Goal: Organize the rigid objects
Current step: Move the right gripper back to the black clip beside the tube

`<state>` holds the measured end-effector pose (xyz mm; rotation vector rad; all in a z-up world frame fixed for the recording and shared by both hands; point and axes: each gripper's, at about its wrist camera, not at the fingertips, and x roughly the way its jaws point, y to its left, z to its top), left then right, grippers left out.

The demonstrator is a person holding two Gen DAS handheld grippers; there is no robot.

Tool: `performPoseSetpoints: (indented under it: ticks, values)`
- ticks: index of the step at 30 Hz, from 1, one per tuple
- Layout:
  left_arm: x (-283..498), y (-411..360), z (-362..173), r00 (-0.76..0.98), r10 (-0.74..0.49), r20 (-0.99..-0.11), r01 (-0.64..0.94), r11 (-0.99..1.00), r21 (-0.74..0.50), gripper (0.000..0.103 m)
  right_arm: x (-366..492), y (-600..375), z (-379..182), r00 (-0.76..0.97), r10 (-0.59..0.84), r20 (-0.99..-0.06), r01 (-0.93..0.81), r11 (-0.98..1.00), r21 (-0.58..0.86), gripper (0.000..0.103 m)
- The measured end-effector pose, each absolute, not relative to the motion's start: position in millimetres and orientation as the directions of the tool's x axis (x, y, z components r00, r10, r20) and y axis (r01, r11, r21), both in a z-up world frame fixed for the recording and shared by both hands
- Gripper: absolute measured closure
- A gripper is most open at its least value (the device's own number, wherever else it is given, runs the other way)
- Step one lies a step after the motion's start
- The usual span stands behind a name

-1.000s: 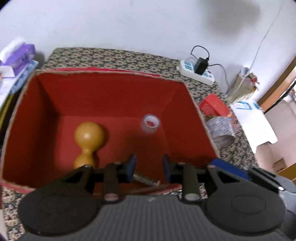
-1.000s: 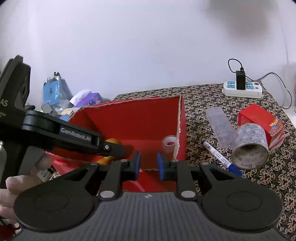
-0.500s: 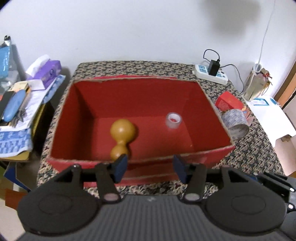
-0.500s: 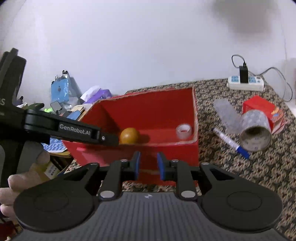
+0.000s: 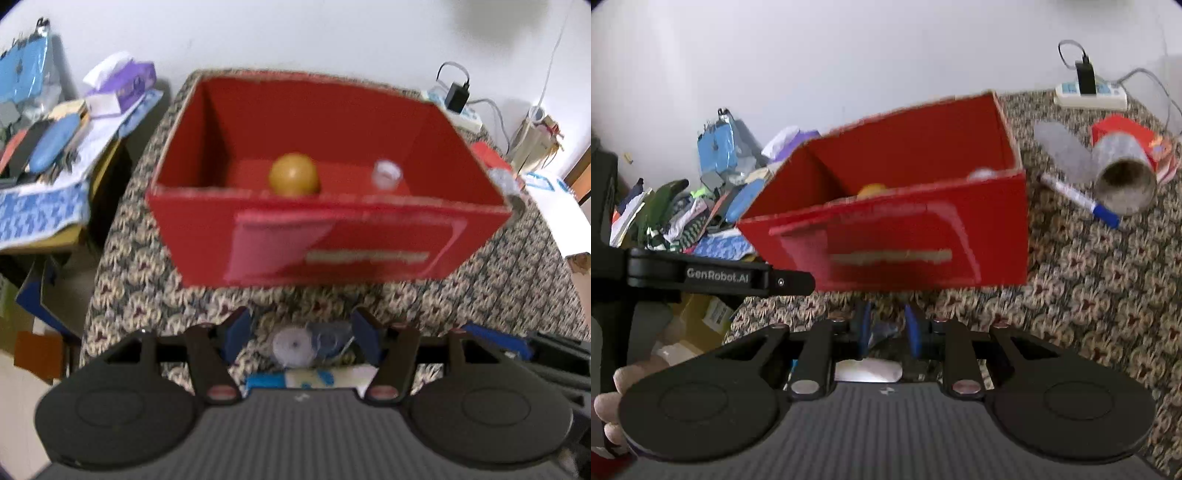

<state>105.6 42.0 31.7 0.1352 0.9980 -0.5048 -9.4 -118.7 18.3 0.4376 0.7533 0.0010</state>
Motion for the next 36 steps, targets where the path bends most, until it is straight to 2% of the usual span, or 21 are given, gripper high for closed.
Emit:
performPoseSetpoints:
  ticks: [10, 20, 31, 36]
  values:
    - [88.3, 63.3, 0.3, 0.356, -0.344, -0.869, 0.470, 0.870, -0.152, 0.039, -17.9, -116.8, -4.2, 0.659, 0.194, -0.727, 0.220, 0.874, 0.433, 0.098]
    - [79.5, 77.1, -23.5, 0.253, -0.392, -0.884, 0.448, 0.858, -0.252, 0.039, -18.6, -123.1, -21.4, 0.613, 0.211, -0.762, 0.291, 0.836, 0.465, 0.097]
    - [84.2, 76.3, -17.8, 0.260, -0.432, -0.864, 0.464, 0.840, -0.280, 0.039, -2.1, -127.1, -31.7, 0.605, 0.205, -0.769, 0.301, 0.836, 0.459, 0.097]
    - [95.2, 78.5, -14.8, 0.265, -0.449, -0.854, 0.445, 0.842, -0.305, 0.039, 2.7, -125.7, -30.9, 0.608, 0.178, -0.774, 0.271, 0.870, 0.413, 0.097]
